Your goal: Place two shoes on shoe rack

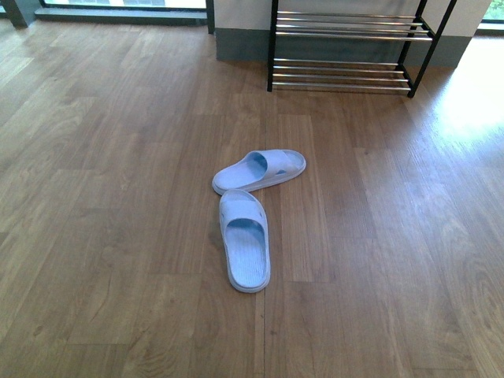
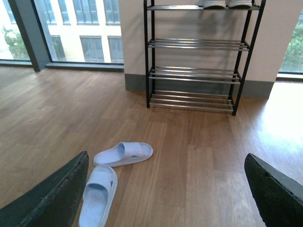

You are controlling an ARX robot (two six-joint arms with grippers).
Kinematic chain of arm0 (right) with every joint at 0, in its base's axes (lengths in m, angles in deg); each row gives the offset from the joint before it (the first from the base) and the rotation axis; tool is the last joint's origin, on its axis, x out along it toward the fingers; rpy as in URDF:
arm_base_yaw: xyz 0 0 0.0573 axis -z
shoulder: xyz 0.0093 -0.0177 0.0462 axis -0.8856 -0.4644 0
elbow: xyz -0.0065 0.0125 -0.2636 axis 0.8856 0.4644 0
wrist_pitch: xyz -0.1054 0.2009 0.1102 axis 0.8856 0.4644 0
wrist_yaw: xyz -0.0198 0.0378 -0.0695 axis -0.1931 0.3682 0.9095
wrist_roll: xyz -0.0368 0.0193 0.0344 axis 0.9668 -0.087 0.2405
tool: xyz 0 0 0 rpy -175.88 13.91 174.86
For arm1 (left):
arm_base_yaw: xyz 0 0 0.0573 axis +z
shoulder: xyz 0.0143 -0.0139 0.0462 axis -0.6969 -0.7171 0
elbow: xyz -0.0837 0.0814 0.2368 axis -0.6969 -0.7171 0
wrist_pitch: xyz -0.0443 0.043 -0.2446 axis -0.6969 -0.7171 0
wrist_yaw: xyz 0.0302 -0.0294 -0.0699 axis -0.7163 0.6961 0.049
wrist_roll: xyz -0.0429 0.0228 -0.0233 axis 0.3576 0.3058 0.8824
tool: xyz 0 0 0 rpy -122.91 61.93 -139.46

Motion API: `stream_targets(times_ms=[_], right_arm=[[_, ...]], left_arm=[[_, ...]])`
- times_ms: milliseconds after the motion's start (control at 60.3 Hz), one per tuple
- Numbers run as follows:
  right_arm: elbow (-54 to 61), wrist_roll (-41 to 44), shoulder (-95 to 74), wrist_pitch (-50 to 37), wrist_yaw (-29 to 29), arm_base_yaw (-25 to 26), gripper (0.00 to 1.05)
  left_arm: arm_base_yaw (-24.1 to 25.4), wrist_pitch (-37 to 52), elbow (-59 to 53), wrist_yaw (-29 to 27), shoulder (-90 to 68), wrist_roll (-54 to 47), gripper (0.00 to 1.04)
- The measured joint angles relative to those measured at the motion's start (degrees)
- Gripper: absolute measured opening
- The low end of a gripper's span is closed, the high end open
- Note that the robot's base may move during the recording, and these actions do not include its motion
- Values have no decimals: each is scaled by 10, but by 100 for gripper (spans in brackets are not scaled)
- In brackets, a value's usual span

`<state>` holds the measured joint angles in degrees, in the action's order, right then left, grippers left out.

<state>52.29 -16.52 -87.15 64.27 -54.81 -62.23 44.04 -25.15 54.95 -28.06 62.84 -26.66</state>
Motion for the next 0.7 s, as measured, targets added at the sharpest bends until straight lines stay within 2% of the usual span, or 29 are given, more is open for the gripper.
stream_targets(times_ms=[697], right_arm=[[0,0,0,0,3,0,95]], left_arm=[[0,0,0,2,0,0,95]])
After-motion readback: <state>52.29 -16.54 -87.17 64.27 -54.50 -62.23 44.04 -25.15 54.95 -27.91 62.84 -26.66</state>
